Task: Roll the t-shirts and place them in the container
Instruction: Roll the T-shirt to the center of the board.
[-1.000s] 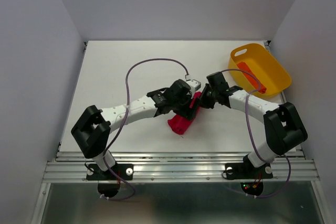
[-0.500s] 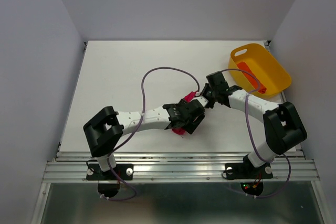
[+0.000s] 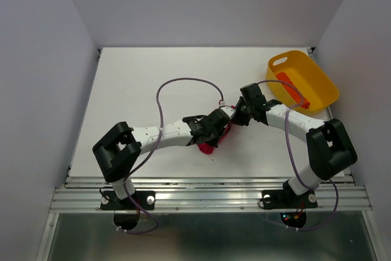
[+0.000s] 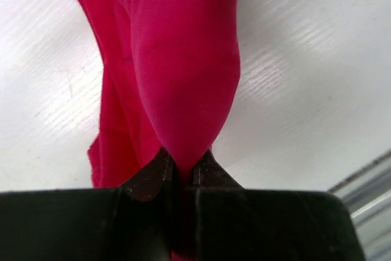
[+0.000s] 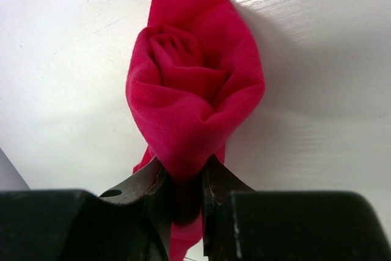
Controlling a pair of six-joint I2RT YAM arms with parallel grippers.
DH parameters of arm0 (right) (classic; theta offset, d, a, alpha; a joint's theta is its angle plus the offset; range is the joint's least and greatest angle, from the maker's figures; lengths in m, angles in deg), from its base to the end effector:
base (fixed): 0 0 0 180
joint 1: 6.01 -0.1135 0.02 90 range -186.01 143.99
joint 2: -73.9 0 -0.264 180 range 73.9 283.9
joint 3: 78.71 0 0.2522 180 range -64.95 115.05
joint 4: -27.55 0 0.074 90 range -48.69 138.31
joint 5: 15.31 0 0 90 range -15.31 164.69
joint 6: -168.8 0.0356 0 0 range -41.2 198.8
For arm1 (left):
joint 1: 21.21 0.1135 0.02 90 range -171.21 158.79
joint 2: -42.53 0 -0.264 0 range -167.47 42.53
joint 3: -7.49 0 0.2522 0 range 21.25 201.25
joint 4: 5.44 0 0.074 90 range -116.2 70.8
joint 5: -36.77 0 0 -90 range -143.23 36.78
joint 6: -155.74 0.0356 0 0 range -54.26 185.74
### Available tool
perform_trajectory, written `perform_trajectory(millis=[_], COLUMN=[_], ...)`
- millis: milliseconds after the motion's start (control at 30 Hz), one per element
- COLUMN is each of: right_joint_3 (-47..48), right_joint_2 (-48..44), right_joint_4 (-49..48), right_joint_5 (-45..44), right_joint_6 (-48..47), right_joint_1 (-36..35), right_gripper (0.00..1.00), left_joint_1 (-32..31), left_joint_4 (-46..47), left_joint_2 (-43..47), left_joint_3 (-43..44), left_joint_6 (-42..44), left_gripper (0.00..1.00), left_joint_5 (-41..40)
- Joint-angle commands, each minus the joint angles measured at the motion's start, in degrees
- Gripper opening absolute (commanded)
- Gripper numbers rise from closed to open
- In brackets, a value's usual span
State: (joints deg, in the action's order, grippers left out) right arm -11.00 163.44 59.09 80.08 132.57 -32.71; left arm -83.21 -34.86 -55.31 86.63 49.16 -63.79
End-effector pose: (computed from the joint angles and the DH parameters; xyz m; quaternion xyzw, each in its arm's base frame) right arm 0.2820 0.1456 0.1959 0.2076 0.9254 0.2368 0.2108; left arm 0.1784 -0.3216 0.2130 0.3287 0.8706 -0.1588 0.3299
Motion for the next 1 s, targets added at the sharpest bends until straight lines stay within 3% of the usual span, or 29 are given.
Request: perform_trajectory(millis=[0, 267, 367, 500, 600, 633, 733, 800, 900, 967], right_joint_3=[0.7, 0.1, 0.1, 0.8, 1.9, 2.0, 2.9, 3.6, 3.3, 2.9], right_joint_2=[-1.1, -3.2, -5.1, -8.0, -10.4, -10.9, -11.7, -11.5, -11.5, -11.6], right_joint_4=[0.1, 0.1, 0.5, 2.4, 3.8, 4.1, 5.2, 6.2, 7.0, 7.1], right_joint_5=[-0.6, 0.2, 0.2, -0.8, -1.3, -1.2, 0.0, -0.6, -1.4, -1.5], right_joint_6=[0.5, -1.5, -3.1, -5.9, -8.9, -9.9, -13.6, -15.1, -15.7, -16.0], right_joint_1=[-0.4, -0.4, -0.4, -0.4, -0.4, -0.4, -0.4, -0.4, -0.4, -0.4], right_gripper=[0.10, 0.45, 0.50, 0.68, 0.69, 0.68, 0.44, 0.19, 0.01, 0.01], left_joint_1=[8.2, 19.7, 21.7, 24.1, 25.9, 26.1, 26.7, 26.8, 27.6, 28.1], left_joint_4=[8.6, 22.9, 25.9, 32.5, 35.3, 35.3, 35.1, 35.5, 38.2, 38.3], left_joint_2=[7.0, 5.7, 2.7, -1.3, -2.6, -3.0, -4.4, -5.0, -5.2, -5.2], left_joint_3=[-4.6, -14.0, -15.5, -17.9, -19.2, -19.2, -19.1, -19.3, -20.5, -20.5], left_joint_6=[-0.6, -4.9, -7.4, -11.7, -14.5, -14.6, -14.4, -14.7, -16.7, -16.9], left_gripper=[0.00, 0.00, 0.00, 0.00, 0.00, 0.00, 0.00, 0.00, 0.00, 0.00], left_joint_5=[16.8, 48.2, 54.2, 60.2, 62.9, 63.0, 63.7, 64.0, 65.3, 65.2])
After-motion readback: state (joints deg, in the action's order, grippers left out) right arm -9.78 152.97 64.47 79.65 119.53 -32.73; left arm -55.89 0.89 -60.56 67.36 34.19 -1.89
